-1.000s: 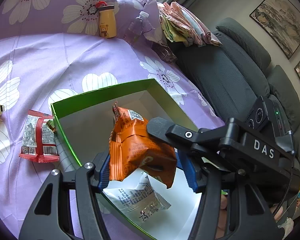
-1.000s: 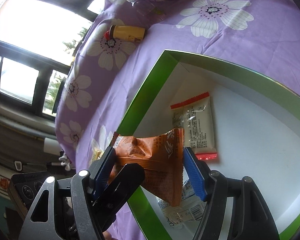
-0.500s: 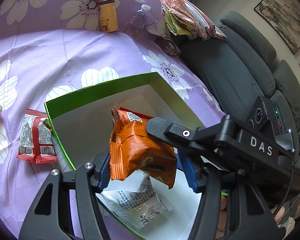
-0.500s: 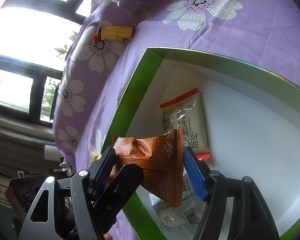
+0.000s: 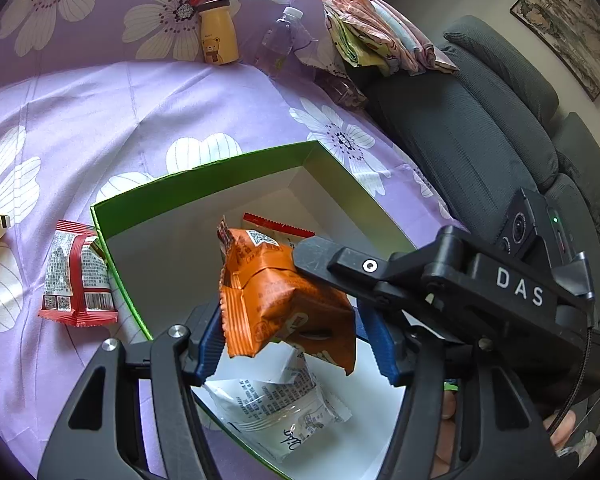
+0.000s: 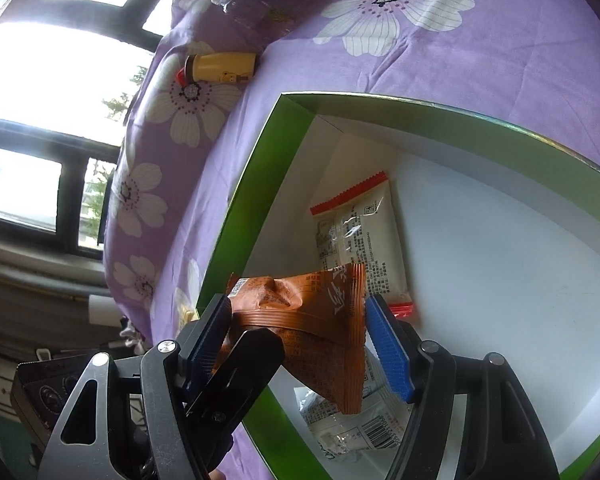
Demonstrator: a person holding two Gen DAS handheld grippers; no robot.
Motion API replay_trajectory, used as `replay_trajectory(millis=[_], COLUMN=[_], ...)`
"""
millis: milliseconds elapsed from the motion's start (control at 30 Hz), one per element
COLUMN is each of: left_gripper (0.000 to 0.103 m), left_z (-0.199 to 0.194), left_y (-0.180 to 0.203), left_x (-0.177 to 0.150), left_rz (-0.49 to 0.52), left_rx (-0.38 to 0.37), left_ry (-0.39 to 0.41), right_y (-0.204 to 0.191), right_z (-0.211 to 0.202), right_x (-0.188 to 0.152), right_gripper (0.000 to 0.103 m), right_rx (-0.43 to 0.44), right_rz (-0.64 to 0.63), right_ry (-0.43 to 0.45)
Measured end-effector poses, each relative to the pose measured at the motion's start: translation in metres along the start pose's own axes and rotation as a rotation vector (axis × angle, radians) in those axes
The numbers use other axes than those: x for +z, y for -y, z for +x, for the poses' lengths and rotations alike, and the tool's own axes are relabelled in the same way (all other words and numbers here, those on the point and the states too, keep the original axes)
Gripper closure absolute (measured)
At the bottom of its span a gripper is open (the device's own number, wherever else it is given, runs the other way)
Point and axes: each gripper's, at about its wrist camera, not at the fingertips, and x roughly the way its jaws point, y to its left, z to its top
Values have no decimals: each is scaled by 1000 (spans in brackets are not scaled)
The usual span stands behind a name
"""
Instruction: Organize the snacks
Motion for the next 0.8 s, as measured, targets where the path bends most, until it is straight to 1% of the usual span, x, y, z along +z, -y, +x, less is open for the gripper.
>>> replay_trajectory(millis=[100, 200, 267, 367, 500, 667, 700, 733, 800], left_gripper=[37, 31, 24, 17, 15, 7, 7, 6, 6], left_z=[-3, -11, -20, -37, -69, -117, -127, -136, -154], left_y=[0, 0, -1, -4, -18, -47, -53, -59, -71], left_x=[-1, -4, -5, -8, -13, -23, -26, -29, -37], left_rz=[11, 19, 23, 58, 59, 4, -8, -22, -56], left_rx=[17, 15, 21, 38, 104, 187, 207, 231, 277], left_ry=[11, 24, 47, 87, 135, 210, 225, 239, 269], right_y=[0, 0, -1, -6, -16, -31, -35, -38, -45], right_z=[1, 0, -2, -9, -14, -13, -13, -13, -14], right_x=[0, 0, -1, -2, -5, -10, -11, -13, -17], right_gripper=[32, 32, 28, 25, 25, 24, 23, 18, 17], right_rx=[1, 6, 0, 1, -3, -38, -46, -52, -64], right_rz=[6, 10, 2, -20, -57, -117, -132, -147, -185], right_ry=[-1, -3, 8, 44, 73, 94, 97, 102, 115])
